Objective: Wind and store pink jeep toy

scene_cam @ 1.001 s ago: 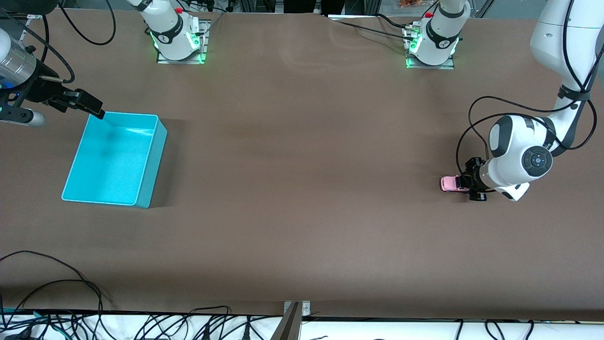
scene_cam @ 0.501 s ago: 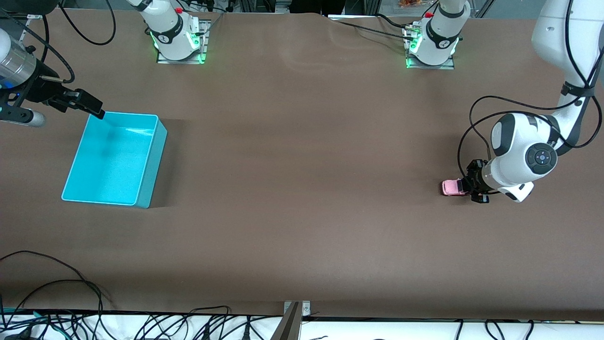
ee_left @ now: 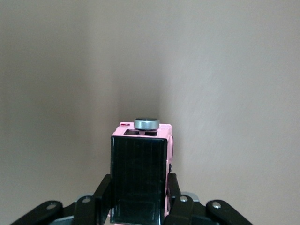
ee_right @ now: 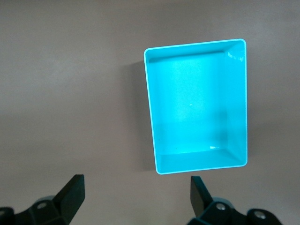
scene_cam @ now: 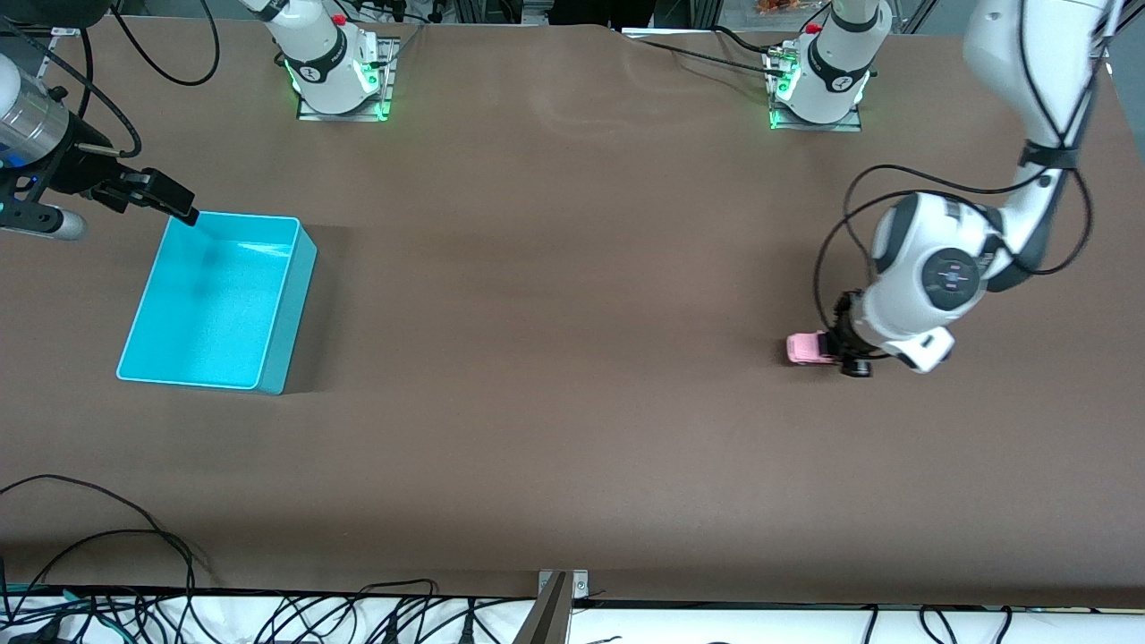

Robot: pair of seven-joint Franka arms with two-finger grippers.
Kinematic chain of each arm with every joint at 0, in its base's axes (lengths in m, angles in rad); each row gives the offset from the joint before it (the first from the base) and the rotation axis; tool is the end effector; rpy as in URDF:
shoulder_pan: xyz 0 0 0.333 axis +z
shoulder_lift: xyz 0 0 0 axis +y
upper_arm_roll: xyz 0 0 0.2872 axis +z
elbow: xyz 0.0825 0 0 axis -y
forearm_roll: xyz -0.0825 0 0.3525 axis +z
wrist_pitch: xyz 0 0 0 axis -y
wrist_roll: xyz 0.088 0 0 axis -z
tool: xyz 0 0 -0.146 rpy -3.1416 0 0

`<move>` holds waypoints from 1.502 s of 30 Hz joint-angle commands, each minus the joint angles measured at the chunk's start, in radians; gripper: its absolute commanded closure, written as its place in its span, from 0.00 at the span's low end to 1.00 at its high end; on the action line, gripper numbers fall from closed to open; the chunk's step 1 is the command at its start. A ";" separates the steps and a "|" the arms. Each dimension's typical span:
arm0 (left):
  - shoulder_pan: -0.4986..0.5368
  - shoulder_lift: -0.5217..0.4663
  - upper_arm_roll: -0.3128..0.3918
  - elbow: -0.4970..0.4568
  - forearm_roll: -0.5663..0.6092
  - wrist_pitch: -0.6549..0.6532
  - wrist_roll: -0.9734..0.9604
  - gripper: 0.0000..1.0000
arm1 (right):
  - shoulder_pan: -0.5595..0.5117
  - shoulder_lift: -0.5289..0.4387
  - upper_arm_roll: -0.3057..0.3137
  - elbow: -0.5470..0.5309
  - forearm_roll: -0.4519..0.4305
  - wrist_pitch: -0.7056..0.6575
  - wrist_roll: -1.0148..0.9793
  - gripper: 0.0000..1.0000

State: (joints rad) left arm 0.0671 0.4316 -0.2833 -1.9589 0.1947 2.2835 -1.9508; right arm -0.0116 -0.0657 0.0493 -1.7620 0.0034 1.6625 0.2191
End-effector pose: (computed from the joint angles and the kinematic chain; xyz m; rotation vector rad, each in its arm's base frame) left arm 0.5593 -0.1123 0.2124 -2.1072 -2.2142 0.0283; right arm 0.5062 0.0201 0.5138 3.1240 -0.2850 -0.0527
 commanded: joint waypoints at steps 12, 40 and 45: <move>-0.121 0.095 0.003 -0.008 0.035 0.097 -0.198 1.00 | -0.004 -0.003 0.000 0.013 -0.005 -0.018 -0.018 0.00; 0.068 0.151 0.009 -0.009 0.155 0.108 -0.027 1.00 | -0.005 0.000 -0.003 0.013 -0.005 -0.018 -0.018 0.00; 0.144 0.151 0.012 -0.009 0.178 0.108 0.068 1.00 | -0.005 0.000 -0.003 0.013 -0.005 -0.018 -0.018 0.00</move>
State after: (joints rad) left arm 0.1372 0.5203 -0.2843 -1.9764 0.2978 2.3308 -1.9519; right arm -0.0122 -0.0655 0.0471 -1.7620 0.0034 1.6615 0.2188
